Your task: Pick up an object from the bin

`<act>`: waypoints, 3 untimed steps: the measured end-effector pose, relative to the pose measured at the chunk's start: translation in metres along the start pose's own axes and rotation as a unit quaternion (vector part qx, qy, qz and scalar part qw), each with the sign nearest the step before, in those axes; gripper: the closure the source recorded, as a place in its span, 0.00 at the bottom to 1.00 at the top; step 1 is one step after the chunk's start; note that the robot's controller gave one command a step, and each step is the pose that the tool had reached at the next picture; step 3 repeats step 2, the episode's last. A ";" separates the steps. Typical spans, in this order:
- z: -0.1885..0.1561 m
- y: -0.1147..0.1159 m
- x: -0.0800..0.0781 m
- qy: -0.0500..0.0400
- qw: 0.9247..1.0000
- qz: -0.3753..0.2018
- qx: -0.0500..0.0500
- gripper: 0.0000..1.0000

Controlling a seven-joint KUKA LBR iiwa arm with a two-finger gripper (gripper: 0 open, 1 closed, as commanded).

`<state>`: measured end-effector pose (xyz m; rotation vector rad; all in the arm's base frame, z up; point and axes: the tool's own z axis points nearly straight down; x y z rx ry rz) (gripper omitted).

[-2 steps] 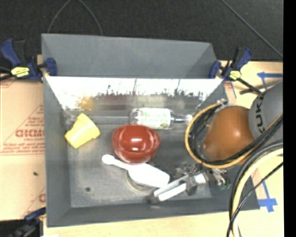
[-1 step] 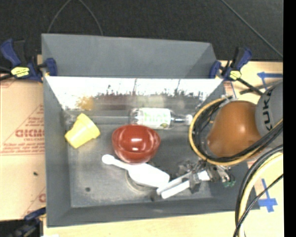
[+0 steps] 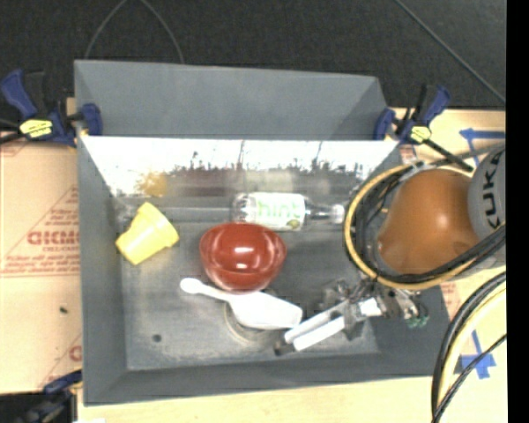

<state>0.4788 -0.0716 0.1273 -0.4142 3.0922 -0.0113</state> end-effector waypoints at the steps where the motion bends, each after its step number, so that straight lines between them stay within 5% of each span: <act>1: -0.019 -0.001 -0.001 -0.001 1.000 0.000 0.000 1.00; 3: -0.052 -0.001 -0.001 0.000 1.000 0.001 0.000 1.00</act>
Offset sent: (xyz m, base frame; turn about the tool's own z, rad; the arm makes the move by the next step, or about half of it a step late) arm 0.0004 -0.0003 0.0656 -0.0001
